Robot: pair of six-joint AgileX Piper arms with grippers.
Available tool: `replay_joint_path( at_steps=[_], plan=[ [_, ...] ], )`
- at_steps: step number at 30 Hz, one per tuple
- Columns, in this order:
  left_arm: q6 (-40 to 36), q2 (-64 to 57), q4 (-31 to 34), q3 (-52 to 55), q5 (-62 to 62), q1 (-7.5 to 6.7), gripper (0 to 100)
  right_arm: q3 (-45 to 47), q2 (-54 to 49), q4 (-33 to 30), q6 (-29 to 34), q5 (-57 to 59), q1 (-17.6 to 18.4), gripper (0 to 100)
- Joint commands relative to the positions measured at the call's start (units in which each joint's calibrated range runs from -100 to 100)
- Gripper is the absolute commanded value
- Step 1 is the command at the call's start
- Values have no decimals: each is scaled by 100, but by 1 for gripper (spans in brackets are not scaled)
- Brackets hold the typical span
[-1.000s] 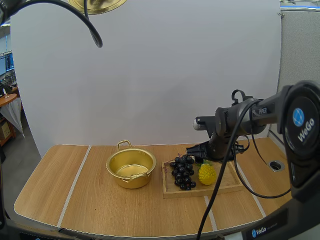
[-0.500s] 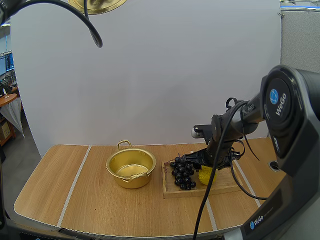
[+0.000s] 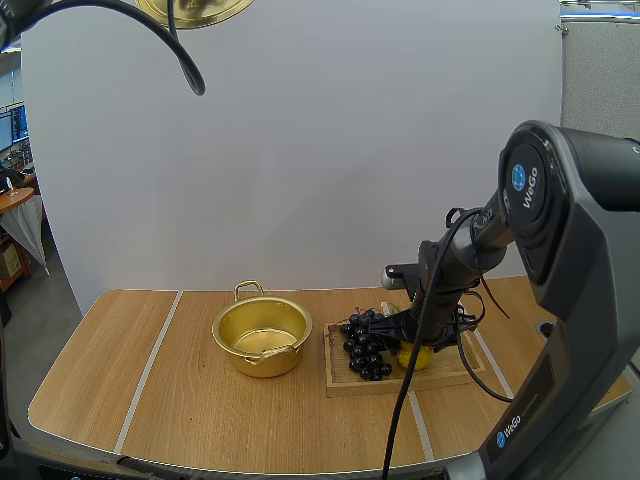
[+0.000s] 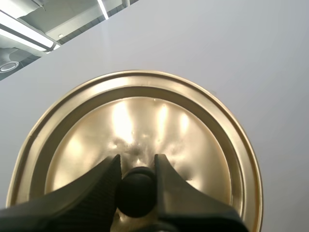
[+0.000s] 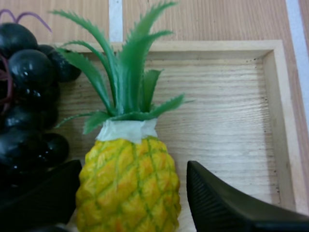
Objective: Open the pot, put the pineapple inside, and close it
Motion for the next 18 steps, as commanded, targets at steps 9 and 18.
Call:
replay_joint_path(
  at_steps=[9, 18],
  plan=[
    [-22, -34, -10, -48, -187, -14, 0, -45, 87, 10, -31, -179, -26, 100],
    [-22, -34, -10, -48, -187, -14, 0, -45, -29, 56, -31, -213, -26, 0]
  ],
)
